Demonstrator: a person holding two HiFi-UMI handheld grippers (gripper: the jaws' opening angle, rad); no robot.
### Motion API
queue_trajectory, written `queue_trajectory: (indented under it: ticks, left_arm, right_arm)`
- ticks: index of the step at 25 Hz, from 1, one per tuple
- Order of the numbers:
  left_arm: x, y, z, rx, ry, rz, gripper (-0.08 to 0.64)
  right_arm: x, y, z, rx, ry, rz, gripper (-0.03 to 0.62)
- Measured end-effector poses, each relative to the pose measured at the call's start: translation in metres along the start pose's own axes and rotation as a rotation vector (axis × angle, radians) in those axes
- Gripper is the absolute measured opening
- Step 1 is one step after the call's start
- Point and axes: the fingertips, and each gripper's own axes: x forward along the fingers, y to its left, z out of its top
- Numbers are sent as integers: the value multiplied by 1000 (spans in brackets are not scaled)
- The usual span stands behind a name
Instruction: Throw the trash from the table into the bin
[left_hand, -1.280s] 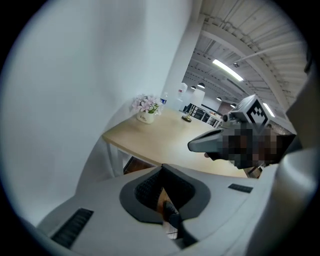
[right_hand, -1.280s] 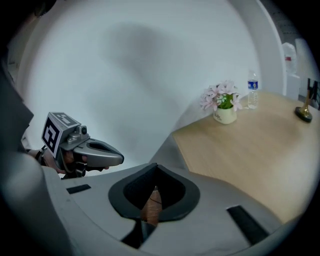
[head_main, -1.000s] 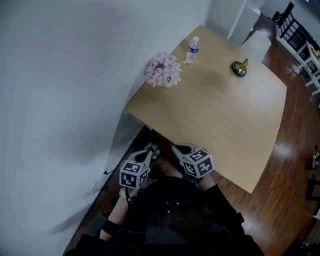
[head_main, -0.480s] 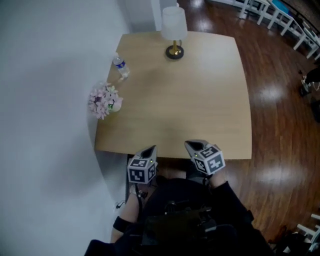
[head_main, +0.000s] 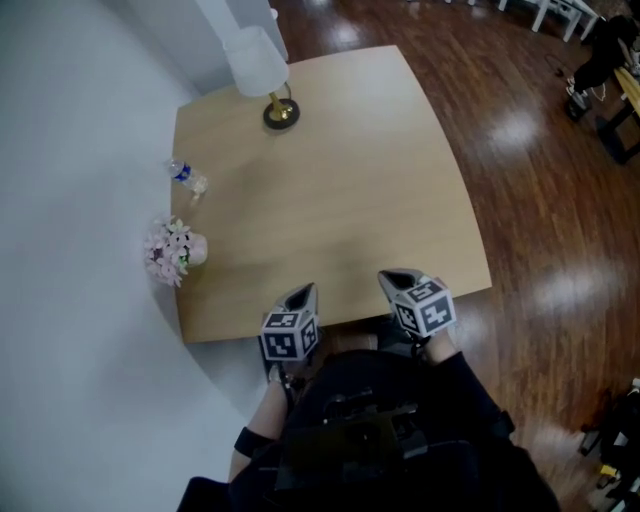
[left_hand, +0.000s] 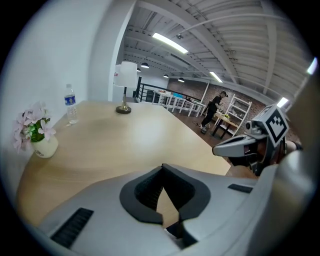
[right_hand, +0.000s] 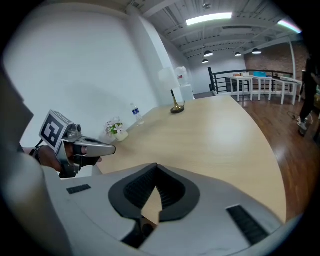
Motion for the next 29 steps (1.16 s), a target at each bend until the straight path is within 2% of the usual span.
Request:
queue_trajectory:
  ticks: [7, 29]
  left_arm:
    - [6, -1, 9, 4, 3, 7, 3]
    - [5, 8, 8, -16, 3, 18, 3]
  right_arm:
    - [4, -10, 9, -41, -10, -13, 0]
    - [11, -14, 9, -37, 4, -17, 0]
